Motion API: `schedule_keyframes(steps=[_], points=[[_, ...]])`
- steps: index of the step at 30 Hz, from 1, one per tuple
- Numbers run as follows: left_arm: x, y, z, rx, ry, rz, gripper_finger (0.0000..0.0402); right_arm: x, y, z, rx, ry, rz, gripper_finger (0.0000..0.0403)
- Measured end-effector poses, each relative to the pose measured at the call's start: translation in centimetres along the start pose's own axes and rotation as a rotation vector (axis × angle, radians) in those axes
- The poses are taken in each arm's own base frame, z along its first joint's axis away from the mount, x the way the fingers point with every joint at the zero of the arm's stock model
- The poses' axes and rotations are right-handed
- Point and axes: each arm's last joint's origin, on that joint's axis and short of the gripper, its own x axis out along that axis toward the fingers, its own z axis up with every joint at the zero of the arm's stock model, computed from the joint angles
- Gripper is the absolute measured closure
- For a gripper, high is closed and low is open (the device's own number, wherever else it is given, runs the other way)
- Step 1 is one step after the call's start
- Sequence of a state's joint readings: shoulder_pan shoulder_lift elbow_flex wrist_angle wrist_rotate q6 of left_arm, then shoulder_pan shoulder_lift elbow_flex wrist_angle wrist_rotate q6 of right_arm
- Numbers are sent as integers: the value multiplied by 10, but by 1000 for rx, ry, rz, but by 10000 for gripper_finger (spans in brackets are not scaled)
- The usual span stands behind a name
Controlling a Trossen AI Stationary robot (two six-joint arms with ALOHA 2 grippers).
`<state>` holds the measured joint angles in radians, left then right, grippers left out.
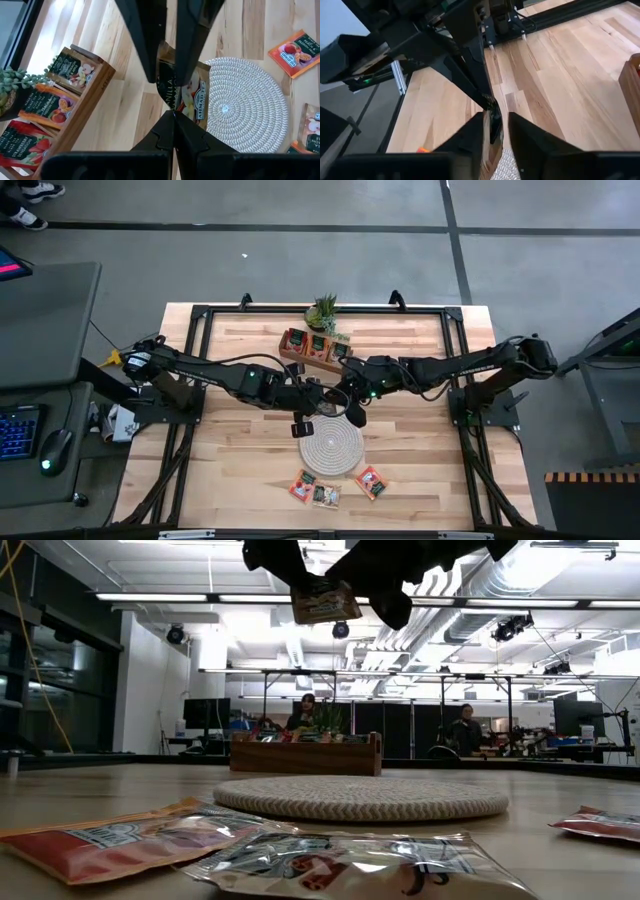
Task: Pick & Place Tea
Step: Put the light brown tea bag into the right section of the wooden organizer
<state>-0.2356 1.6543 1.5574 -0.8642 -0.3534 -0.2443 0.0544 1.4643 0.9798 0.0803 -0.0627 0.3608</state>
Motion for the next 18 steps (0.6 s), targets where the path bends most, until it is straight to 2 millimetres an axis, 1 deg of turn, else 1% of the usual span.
schedule_keyframes(steps=[4,5,15,18], points=[[0,0,0,0,-1,1,401,0,0,0,-4,6,14,383],[0,0,0,0,-1,1,401,0,0,0,-8,8,18,393],[0,0,0,-14,-1,1,401,0,0,0,-25,8,19,401],[0,0,0,-14,0,-3,395,0,0,0,-25,8,20,402]])
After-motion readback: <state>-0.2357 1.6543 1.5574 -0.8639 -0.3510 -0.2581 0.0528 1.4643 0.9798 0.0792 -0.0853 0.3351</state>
